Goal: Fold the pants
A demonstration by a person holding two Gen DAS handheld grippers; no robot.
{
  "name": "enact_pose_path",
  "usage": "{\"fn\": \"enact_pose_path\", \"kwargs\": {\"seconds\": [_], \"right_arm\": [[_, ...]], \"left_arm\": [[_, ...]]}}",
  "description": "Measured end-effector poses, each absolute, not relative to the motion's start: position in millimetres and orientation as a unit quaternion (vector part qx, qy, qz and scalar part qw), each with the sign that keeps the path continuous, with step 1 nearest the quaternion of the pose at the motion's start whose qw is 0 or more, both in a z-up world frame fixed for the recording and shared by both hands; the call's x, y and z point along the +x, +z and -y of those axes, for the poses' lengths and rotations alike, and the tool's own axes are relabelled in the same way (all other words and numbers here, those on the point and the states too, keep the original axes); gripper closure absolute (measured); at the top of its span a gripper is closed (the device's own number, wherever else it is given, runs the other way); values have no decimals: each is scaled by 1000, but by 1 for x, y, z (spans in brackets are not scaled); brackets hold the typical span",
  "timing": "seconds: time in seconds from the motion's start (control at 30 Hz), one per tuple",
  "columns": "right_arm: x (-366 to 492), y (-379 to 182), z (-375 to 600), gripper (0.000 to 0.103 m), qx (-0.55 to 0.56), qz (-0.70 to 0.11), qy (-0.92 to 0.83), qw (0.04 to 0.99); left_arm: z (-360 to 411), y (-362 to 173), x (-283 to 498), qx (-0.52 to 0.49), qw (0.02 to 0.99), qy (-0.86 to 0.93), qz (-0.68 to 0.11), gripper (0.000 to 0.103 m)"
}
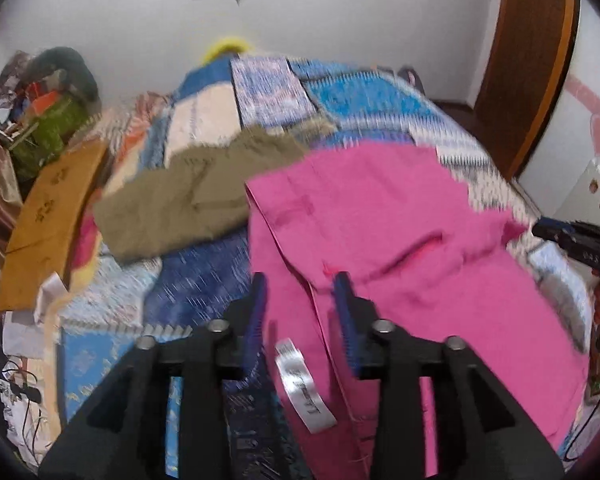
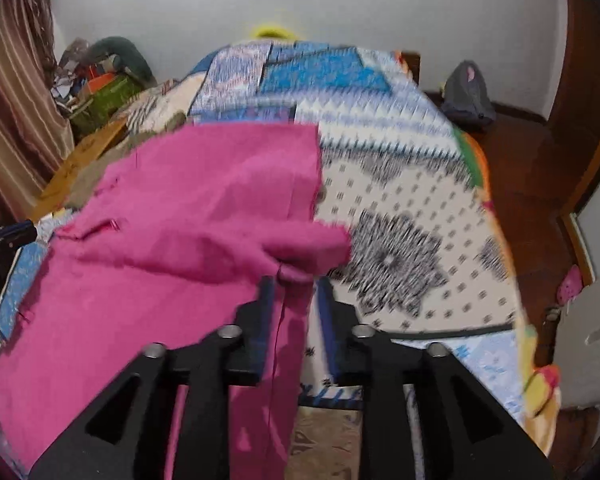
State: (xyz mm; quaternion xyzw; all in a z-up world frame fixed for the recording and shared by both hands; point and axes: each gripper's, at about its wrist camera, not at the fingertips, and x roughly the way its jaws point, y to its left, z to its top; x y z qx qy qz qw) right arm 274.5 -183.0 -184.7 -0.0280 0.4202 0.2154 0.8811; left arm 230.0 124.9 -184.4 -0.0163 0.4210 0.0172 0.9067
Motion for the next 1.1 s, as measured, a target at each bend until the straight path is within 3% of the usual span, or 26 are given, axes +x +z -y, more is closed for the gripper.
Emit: {"fn": "enact_pose_path", "kwargs": {"seconds": [0.23,0.33,0.37,1.0,1.1], "right_arm": [[300,-143,175,70,-45,-372,219,901],[320,-141,167,61,-51,-363,215,905],[330,-143,164,57,-53,-362,213,906],[470,-254,97,57,-90,-455,227,857],[474,-255,100,60,-65,-447,237,860]], "left_arm": [[-151,-158,266,-27,920,37,-389,55],[-162,-165,294,-26,917,44,-395,54],[-164,-169,299,-25,916,47,-398,53],[-200,-291,404,-89,871,29,-482,53],[-203,-296,407,-104,869,12,-484,58]]}}
